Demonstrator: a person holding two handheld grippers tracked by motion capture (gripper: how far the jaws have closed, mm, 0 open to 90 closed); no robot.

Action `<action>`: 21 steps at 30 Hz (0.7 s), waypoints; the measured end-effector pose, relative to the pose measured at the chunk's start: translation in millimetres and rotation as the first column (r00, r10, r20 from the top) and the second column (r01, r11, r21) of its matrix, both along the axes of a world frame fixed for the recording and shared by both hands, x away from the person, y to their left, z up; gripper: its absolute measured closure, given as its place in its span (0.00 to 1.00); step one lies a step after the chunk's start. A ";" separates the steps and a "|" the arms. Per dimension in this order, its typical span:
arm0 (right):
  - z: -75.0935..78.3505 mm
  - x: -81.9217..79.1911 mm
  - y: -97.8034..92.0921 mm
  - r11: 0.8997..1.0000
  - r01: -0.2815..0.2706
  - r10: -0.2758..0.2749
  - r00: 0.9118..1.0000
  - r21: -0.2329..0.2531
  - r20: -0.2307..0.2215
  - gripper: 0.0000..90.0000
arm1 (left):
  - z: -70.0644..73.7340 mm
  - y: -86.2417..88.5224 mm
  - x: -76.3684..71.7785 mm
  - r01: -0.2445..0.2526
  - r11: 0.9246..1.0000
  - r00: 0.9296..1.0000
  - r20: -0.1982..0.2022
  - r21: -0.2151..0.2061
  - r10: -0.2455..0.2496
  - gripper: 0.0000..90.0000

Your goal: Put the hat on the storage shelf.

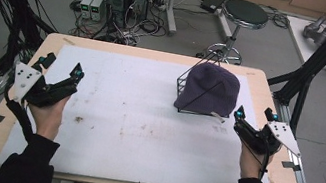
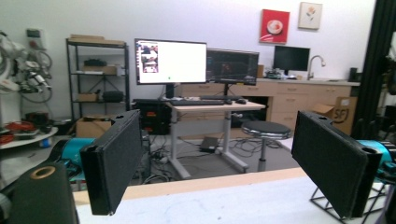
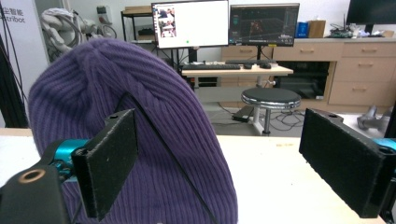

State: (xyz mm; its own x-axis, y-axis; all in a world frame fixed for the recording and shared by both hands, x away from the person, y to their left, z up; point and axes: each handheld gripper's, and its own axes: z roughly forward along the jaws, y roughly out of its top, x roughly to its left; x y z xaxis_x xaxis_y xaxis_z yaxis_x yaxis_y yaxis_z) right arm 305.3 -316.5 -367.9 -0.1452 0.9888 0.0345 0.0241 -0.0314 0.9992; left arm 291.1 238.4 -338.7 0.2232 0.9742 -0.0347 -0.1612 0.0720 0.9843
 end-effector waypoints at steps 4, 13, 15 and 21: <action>-3.6 -1.7 -3.9 1.000 0.008 -0.008 1.000 0.004 -0.008 0.13 | -2.9 9.1 -5.2 -0.013 1.000 1.000 -0.014 -0.007 0.013 0.19; -10.4 -5.1 -9.6 1.000 0.013 -0.013 0.999 0.003 -0.030 0.13 | -21.1 28.8 -14.7 -0.058 0.998 0.996 -0.061 0.005 0.058 0.19; -13.1 -5.7 -9.8 1.000 0.016 -0.016 0.999 -0.001 -0.038 0.13 | -26.5 33.4 -17.4 -0.067 0.998 0.995 -0.076 -0.004 0.066 0.19; -20.7 -6.8 -9.2 1.000 0.013 -0.013 0.998 0.002 -0.056 0.13 | -39.2 41.2 -24.5 -0.078 0.997 0.992 -0.097 -0.009 0.077 0.19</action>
State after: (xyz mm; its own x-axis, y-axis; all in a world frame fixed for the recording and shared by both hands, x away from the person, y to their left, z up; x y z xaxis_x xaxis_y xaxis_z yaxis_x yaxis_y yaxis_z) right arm 298.5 -325.7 -388.6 -0.1305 0.9904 0.0446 0.0800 -0.0343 0.9962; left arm 266.7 279.6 -378.0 0.1419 0.9878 -0.0646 -0.0715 0.0753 0.9946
